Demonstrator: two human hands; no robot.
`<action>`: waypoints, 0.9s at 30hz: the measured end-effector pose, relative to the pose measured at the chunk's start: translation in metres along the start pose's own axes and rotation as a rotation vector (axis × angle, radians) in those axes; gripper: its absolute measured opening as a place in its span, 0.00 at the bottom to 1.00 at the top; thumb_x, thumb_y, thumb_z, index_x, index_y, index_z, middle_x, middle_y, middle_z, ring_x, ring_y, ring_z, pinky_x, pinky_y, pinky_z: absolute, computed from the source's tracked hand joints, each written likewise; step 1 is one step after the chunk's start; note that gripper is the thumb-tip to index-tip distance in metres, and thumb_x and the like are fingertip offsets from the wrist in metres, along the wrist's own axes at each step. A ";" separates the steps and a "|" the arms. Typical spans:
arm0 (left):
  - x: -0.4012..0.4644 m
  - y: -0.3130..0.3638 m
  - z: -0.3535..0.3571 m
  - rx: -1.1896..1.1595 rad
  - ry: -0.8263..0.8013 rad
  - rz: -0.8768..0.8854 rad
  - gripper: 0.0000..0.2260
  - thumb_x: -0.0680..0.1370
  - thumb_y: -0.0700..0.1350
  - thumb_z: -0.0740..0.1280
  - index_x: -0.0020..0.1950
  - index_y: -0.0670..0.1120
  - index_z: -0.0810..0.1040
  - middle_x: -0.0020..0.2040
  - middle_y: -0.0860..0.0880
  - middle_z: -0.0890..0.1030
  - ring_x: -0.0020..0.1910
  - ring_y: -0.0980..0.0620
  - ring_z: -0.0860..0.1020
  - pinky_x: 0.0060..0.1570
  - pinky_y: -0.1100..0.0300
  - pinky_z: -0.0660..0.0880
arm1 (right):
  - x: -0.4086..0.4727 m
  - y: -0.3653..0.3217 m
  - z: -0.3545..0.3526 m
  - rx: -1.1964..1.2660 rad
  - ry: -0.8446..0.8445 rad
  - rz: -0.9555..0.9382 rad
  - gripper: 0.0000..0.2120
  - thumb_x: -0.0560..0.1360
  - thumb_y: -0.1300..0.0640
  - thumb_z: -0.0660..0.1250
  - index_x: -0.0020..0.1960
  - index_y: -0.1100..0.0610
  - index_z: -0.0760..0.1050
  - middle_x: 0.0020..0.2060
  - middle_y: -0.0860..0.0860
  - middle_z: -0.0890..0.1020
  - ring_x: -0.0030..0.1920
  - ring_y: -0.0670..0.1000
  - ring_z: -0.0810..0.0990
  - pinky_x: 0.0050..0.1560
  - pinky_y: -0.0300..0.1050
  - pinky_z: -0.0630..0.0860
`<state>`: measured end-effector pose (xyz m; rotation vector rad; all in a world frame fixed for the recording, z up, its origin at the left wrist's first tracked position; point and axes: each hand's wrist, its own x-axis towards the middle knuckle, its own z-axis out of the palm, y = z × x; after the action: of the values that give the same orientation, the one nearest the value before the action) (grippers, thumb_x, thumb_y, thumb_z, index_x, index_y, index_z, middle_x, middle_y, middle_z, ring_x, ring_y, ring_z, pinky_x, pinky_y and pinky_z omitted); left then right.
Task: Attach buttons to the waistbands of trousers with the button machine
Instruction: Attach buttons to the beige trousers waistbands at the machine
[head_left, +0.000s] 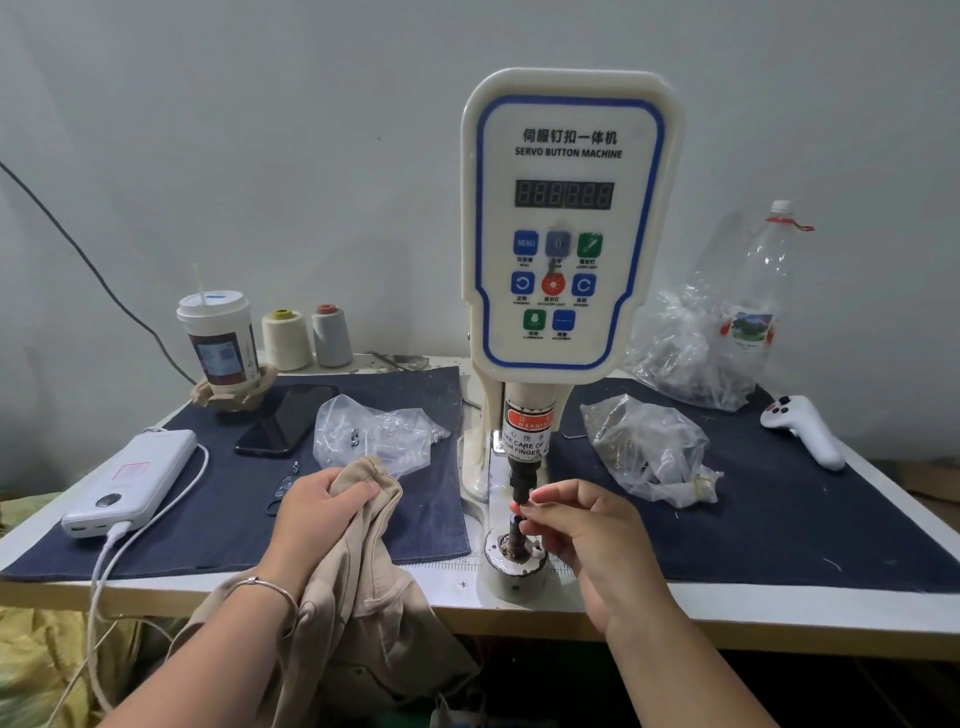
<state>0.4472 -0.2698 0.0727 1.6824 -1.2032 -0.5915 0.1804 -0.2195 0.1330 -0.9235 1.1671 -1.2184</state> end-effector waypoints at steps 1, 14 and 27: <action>0.000 0.000 0.000 0.002 0.001 0.002 0.09 0.74 0.46 0.73 0.35 0.44 0.81 0.27 0.53 0.78 0.33 0.53 0.74 0.35 0.58 0.70 | 0.000 0.000 0.000 0.019 -0.004 0.017 0.07 0.68 0.71 0.72 0.42 0.62 0.81 0.36 0.57 0.86 0.32 0.47 0.83 0.35 0.37 0.77; -0.001 0.002 0.000 0.006 0.007 0.006 0.07 0.73 0.45 0.73 0.38 0.43 0.83 0.35 0.45 0.83 0.35 0.53 0.76 0.38 0.58 0.71 | -0.006 -0.014 -0.002 0.235 0.016 0.224 0.11 0.67 0.74 0.69 0.43 0.60 0.74 0.38 0.63 0.85 0.25 0.48 0.80 0.22 0.35 0.68; -0.003 0.006 0.000 0.002 0.010 0.018 0.07 0.74 0.44 0.73 0.40 0.40 0.83 0.35 0.44 0.81 0.35 0.53 0.74 0.36 0.59 0.70 | -0.019 -0.007 0.001 0.238 0.030 0.190 0.07 0.71 0.70 0.66 0.46 0.61 0.76 0.41 0.58 0.86 0.28 0.48 0.81 0.25 0.37 0.71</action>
<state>0.4435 -0.2673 0.0774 1.6727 -1.2109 -0.5697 0.1801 -0.2019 0.1432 -0.6046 1.0801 -1.1889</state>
